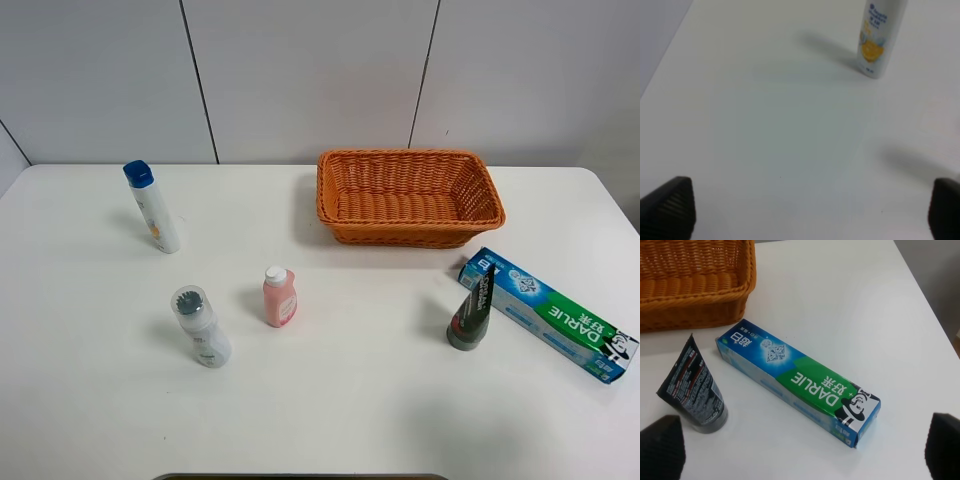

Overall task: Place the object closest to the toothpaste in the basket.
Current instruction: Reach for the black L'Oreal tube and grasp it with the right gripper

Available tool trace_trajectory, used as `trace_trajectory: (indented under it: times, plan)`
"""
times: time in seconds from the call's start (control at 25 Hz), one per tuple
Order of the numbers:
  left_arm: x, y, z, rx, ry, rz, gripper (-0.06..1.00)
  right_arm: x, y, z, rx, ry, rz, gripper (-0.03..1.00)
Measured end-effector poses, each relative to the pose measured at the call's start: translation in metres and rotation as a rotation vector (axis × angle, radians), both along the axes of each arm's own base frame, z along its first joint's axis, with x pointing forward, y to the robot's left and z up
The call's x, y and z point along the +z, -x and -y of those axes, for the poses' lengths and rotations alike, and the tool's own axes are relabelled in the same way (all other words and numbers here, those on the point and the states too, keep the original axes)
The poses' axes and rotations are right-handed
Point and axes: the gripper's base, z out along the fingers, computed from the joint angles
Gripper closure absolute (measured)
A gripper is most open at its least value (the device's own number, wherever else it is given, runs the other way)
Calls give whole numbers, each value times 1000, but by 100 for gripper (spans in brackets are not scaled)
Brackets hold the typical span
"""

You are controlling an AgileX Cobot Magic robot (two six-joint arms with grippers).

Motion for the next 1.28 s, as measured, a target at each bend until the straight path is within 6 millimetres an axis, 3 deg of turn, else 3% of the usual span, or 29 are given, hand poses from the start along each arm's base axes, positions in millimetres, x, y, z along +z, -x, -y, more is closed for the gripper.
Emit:
trace_trajectory:
  times: [1.28]
  plan:
    - [0,0,0,0,0,0,0,0,0,0,0,0,0,-2]
